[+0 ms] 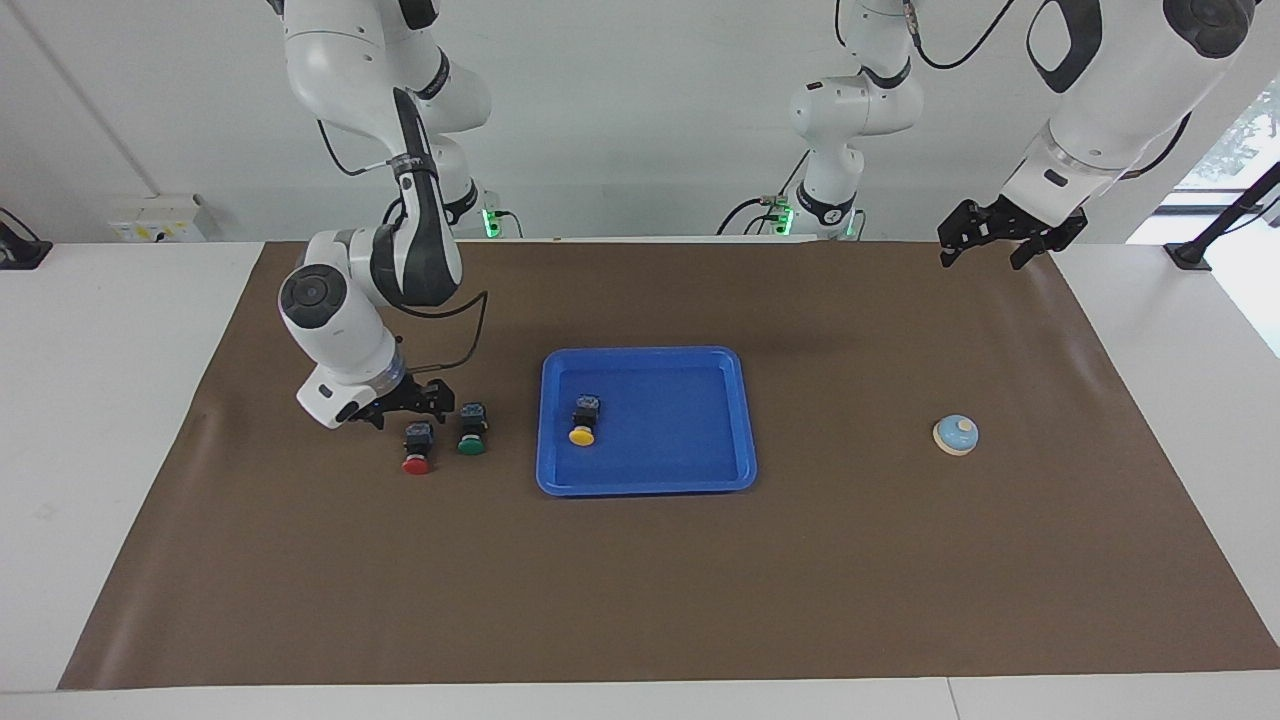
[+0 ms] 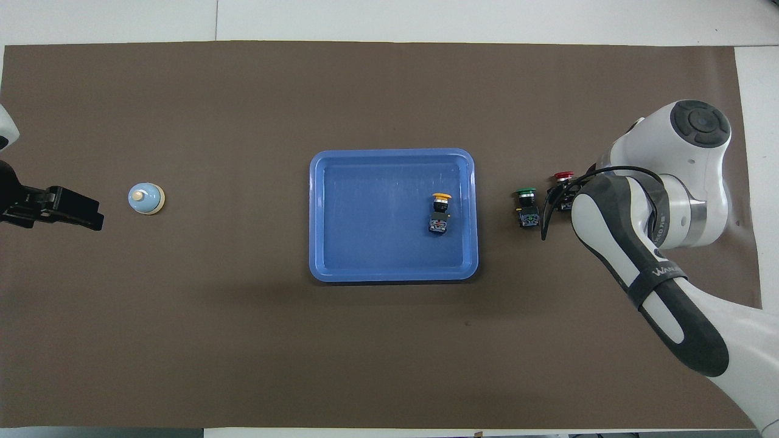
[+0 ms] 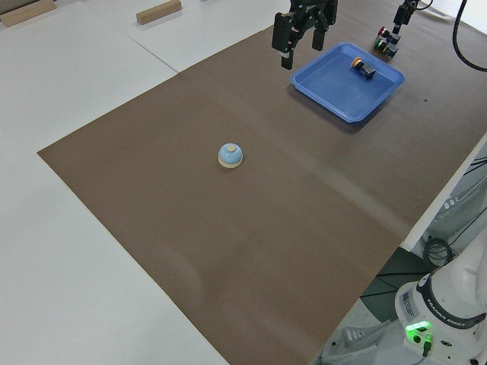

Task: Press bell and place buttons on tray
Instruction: 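Move the right gripper to the red button and grasp it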

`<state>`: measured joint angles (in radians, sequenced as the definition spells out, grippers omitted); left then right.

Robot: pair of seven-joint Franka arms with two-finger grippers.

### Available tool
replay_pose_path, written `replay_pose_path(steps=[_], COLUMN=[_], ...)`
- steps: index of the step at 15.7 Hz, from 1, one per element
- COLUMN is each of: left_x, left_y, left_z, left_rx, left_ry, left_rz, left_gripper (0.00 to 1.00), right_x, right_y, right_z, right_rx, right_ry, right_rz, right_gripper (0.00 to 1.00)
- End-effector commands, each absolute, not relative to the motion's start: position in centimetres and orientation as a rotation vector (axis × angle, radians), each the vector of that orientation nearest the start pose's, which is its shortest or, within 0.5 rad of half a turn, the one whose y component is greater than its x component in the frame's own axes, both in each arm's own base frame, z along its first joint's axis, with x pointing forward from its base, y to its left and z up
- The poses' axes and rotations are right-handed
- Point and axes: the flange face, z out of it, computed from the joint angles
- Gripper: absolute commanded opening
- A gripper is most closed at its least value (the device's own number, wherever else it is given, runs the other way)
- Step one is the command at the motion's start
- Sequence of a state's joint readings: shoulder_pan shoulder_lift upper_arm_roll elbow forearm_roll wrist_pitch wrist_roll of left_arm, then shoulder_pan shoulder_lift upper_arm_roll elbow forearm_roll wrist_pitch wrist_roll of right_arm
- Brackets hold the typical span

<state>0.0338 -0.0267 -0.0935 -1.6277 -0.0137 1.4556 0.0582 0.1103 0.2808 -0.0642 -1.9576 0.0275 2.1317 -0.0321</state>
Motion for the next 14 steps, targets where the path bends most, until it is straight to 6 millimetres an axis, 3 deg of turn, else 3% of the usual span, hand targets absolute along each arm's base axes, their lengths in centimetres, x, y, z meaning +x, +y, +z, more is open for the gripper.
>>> replay_pose_path(steps=[1, 5, 10, 14], left_x=[52.4, 52.4, 52.4, 52.4], left_y=[-3.3, -3.2, -3.2, -3.3], left_z=[60.5, 60.4, 60.5, 60.4], left_rx=[-3.139, -3.139, -3.139, -3.139], left_ry=[0.169, 0.167, 0.167, 0.169], left_rz=[0.23, 0.232, 0.23, 0.232], left_gripper=[1.0, 1.0, 1.0, 1.0], right_x=[58.6, 58.9, 59.2, 59.2], right_y=[2.0, 1.9, 3.5, 3.9], right_z=[32.5, 31.6, 30.8, 30.2], right_rx=[-3.133, -3.137, -3.14, -3.141], right_ry=[-0.102, -0.08, -0.048, -0.052], right_rz=[0.156, 0.122, 0.101, 0.115], right_gripper=[1.0, 0.99, 0.99, 0.9])
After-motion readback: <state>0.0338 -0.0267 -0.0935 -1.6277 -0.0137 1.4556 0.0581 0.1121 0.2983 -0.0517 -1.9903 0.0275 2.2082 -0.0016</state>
